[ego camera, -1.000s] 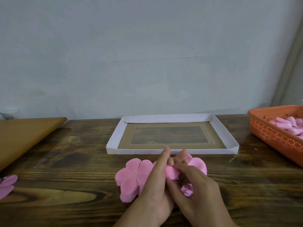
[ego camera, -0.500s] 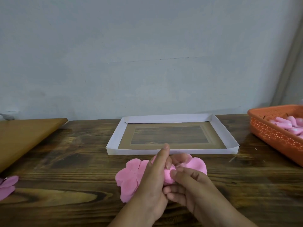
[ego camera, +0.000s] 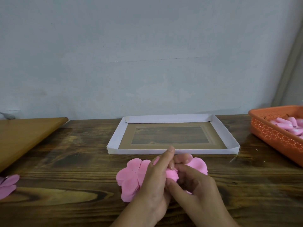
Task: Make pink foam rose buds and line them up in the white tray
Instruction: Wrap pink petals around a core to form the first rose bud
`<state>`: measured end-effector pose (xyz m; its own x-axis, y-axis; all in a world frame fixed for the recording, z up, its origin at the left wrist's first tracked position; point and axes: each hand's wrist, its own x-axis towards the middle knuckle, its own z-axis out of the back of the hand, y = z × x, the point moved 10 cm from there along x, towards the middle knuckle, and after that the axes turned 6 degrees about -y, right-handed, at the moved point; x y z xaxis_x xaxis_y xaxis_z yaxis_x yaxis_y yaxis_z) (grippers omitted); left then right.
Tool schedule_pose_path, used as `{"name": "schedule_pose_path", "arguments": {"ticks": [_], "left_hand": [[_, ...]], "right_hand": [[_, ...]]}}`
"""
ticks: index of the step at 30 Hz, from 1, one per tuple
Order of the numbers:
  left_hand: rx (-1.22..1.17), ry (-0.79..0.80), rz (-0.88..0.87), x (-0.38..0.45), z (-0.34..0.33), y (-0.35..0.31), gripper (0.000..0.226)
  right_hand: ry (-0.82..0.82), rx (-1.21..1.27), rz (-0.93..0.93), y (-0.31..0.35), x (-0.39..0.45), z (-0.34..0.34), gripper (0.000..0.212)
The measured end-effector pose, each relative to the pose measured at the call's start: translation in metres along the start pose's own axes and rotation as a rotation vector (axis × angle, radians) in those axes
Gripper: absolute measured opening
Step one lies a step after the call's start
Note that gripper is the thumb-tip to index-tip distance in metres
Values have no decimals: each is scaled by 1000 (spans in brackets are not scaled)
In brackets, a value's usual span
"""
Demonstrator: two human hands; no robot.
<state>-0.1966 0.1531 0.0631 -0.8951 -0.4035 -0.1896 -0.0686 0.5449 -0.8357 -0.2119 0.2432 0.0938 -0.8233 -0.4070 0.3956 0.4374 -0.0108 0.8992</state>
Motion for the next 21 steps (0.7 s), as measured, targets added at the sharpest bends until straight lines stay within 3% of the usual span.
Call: {"name": "schedule_pose_path", "arguments": {"ticks": [3, 6, 8, 12, 14, 17, 21], "left_hand": [[35, 13, 15, -1, 0, -2, 46], [71, -6, 7, 0, 2, -3, 49], [94, -36, 3, 0, 4, -2, 51], [72, -96, -15, -1, 9, -1, 63], [55, -90, -24, 0, 7, -1, 64], [16, -80, -23, 1, 5, 0, 55], [43, -56, -40, 1, 4, -2, 49]], "right_hand": [[150, 265, -231, -12, 1, -14, 27], [218, 333, -347, -16, -1, -20, 22], [177, 210, -291, -18, -1, -16, 22], [56, -268, 79, 10, -4, -6, 40], [-26, -302, 123, 12, -5, 0, 44], [-116, -329, 206, 15, -5, 4, 26], [51, -58, 5, -1, -2, -5, 27]]}}
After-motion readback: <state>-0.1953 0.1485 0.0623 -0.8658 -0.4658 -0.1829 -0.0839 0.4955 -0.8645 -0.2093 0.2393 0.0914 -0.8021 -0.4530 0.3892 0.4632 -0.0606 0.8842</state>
